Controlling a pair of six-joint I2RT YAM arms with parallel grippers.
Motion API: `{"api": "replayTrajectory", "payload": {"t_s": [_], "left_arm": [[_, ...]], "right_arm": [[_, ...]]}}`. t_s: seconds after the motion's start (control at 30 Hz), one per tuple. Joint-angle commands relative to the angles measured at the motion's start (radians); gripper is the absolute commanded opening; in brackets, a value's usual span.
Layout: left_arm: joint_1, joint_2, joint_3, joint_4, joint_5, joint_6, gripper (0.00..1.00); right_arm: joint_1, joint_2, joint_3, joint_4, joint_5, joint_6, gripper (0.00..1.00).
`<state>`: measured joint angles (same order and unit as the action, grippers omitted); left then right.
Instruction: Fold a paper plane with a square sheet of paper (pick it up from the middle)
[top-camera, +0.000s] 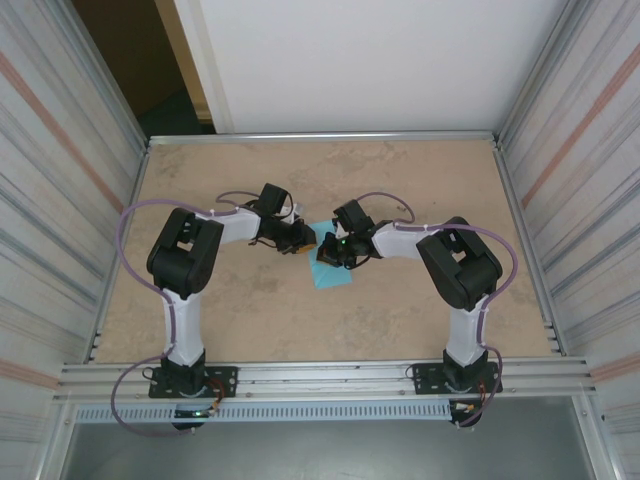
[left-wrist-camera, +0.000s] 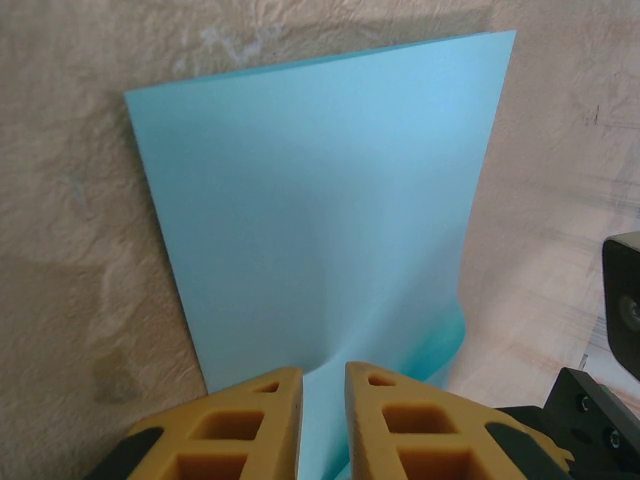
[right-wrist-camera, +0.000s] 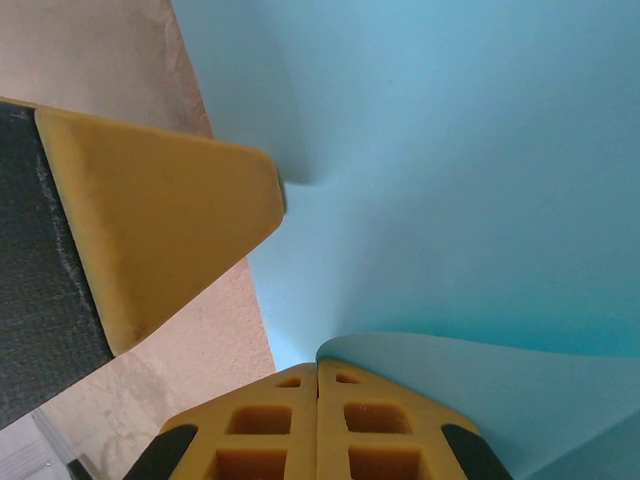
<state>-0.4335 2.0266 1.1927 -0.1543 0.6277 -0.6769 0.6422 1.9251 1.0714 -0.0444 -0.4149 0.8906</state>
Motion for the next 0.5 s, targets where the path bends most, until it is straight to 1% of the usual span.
{"api": "replayTrajectory", "payload": {"t_s": [0.0, 0.47], "left_arm": [[-0.01, 0.043, -0.038, -0.063, -0.034, 0.017, 0.2], [-0.01, 0.043, -0.04, -0.065, -0.036, 0.017, 0.2]], "right_arm": [[0.009, 0.023, 0.024, -0.001, -0.007, 0.011, 0.0], [0.002, 0.019, 0.016, 0.007, 0.015, 0.028, 0.0]]}}
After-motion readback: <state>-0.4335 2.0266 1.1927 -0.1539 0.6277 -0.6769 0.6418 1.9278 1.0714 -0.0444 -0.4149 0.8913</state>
